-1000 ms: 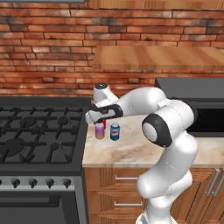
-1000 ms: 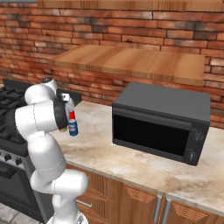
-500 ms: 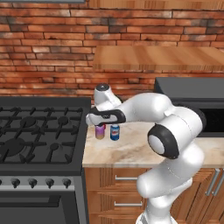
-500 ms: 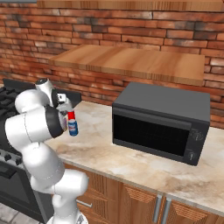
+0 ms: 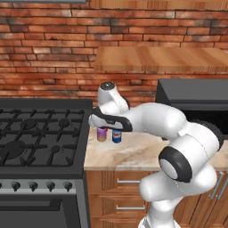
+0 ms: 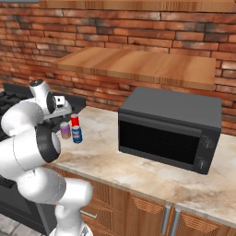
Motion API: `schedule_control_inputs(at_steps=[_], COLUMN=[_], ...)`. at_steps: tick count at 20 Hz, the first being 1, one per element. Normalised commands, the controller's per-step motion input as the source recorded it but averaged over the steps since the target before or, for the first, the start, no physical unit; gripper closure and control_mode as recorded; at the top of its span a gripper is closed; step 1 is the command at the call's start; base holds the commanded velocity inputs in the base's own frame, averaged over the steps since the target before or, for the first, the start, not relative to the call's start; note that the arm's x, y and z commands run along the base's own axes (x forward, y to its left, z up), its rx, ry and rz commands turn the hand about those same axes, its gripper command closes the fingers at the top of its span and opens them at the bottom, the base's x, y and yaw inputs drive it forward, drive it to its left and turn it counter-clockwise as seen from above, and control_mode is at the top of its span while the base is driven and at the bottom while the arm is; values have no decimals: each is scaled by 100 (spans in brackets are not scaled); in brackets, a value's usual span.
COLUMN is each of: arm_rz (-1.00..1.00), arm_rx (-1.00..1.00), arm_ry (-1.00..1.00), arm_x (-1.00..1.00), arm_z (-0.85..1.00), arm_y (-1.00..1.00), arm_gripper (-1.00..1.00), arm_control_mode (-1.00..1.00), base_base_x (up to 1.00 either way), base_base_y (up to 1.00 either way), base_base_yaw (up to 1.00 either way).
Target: Four empty soda cans are scattered around the kitchen. Gather all the cans and cluster them next to the stove for recycling.
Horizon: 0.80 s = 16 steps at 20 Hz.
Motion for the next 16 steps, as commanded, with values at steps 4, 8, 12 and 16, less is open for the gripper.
schedule_control_inputs(at_steps=[4,8,12,16], arm_rz=[1,1,0,0], arm_rx=[0,0,0,0], arm_ry=[0,0,0,0], arm_x=[-50,-55,-62,-66], arm_z=[34,24,15,11], arm_y=[-11,-23,-28,-32], arm_gripper=[-100,-100,-100,-100], arm_control_mode=[-100,-100,-100,-100], base_base_x=[0,0,0,0], base_base_y=[0,0,0,0], base_base_yaw=[0,0,0,0])
